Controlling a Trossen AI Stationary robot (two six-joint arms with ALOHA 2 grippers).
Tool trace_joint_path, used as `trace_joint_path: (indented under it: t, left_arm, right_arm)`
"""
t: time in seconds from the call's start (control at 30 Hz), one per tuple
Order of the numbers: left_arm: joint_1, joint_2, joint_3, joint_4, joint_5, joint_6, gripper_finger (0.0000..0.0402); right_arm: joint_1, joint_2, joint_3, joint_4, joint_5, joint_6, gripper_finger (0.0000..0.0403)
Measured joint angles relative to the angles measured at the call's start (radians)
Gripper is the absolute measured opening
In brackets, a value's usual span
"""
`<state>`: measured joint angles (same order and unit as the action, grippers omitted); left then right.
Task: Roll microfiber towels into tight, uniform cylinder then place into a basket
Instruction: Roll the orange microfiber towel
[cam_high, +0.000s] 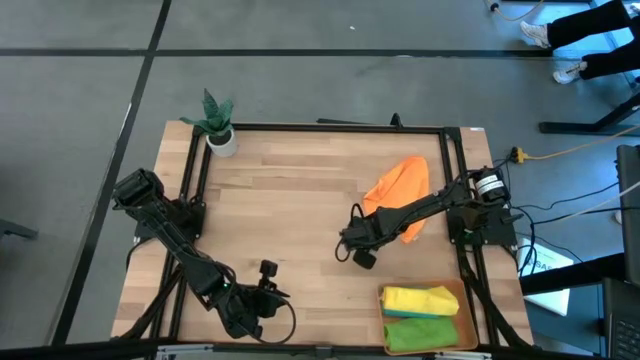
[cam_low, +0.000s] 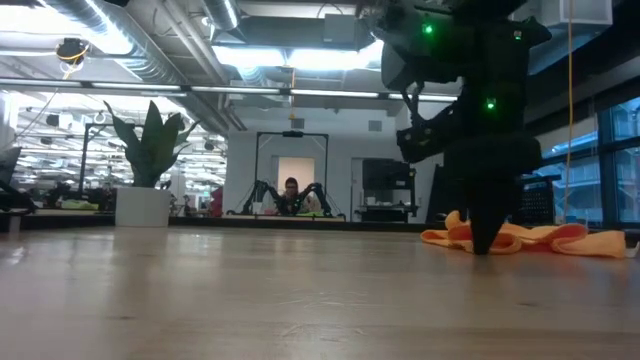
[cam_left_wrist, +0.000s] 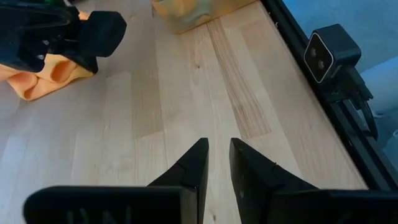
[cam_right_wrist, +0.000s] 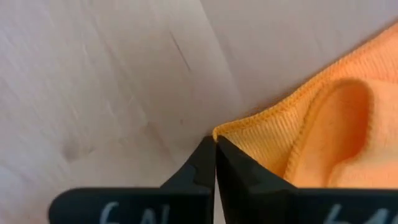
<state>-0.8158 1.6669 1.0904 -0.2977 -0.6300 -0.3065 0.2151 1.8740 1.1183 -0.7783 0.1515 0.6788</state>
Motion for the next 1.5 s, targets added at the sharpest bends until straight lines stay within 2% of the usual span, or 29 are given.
trace_joint_path:
  t: [0.23, 0.43, 0.77, 0.9, 1.1, 1.5]
  left_arm:
    - [0.000, 0.000, 0.000, 0.000, 0.000, 0.000, 0.0057]
    - [0.000, 0.000, 0.000, 0.003, 0.000, 0.001, 0.0057]
    - [0.003, 0.000, -0.001, 0.002, 0.000, 0.002, 0.0057]
    - [0.004, 0.000, -0.001, 0.000, 0.000, 0.002, 0.0057]
    - [0.004, 0.000, -0.001, 0.000, 0.000, 0.002, 0.0057]
    - [0.004, 0.000, -0.001, 0.000, 0.000, 0.001, 0.0057]
  right_arm:
    - [-0.004, 0.006, 0.011, 0.222, 0.008, -0.008, 0.0004]
    - [0.002, 0.018, 0.013, 0.558, -0.062, -0.082, 0.0002]
    - [0.001, 0.130, 0.014, 0.952, -0.072, -0.138, 0.0001]
    - [0.000, 0.162, 0.014, 0.981, -0.136, -0.138, 0.0001]
    - [0.000, 0.164, 0.014, 0.983, -0.144, -0.165, 0.0006]
    - [0.000, 0.163, 0.014, 1.013, -0.154, -0.259, 0.0073]
